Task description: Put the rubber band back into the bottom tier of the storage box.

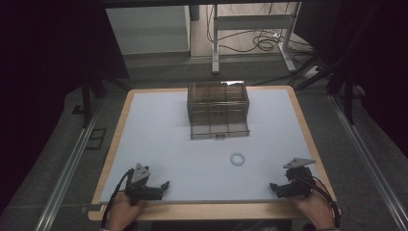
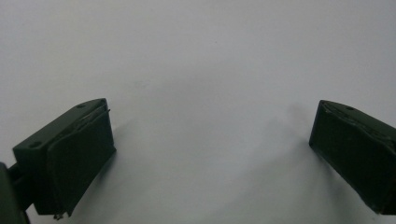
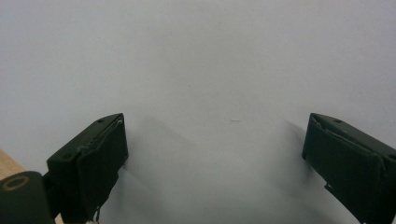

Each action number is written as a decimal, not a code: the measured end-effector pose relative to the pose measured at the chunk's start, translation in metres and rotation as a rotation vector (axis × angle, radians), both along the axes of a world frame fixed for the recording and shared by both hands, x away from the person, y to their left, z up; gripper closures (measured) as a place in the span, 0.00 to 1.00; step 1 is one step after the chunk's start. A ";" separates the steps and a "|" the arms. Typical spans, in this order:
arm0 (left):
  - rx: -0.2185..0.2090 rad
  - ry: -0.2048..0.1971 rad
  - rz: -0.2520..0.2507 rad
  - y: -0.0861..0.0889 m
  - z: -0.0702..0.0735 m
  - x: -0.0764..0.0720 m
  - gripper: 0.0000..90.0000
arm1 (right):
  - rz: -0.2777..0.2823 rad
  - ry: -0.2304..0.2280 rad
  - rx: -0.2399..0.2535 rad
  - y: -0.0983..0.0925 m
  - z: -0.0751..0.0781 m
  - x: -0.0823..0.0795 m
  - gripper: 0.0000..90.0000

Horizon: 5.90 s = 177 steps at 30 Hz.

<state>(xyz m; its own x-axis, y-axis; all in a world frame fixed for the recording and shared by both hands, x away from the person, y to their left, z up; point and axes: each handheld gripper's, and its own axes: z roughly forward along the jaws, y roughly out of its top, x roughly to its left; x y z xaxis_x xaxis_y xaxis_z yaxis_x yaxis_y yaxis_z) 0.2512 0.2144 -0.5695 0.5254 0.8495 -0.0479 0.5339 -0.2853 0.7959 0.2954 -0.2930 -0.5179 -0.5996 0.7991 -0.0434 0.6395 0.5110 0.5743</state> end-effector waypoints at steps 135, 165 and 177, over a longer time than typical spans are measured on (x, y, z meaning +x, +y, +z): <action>-0.007 -0.002 0.002 0.000 0.000 0.000 0.00 | 0.174 0.375 -0.312 0.151 0.026 0.129 0.87; -0.007 -0.002 0.003 0.000 0.000 0.000 0.00 | 0.157 0.249 -0.072 0.136 0.045 0.125 0.90; -0.007 -0.001 0.003 0.000 0.000 0.000 0.00 | 0.166 0.155 0.022 0.146 0.047 0.128 0.90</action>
<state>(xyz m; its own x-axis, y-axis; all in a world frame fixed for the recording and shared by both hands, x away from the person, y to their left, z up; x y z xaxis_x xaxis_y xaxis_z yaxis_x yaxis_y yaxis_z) 0.2512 0.2142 -0.5697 0.5232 0.8506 -0.0533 0.5337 -0.2782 0.7986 0.4239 -0.1469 -0.4705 -0.7212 0.6886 0.0757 0.6292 0.6053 0.4876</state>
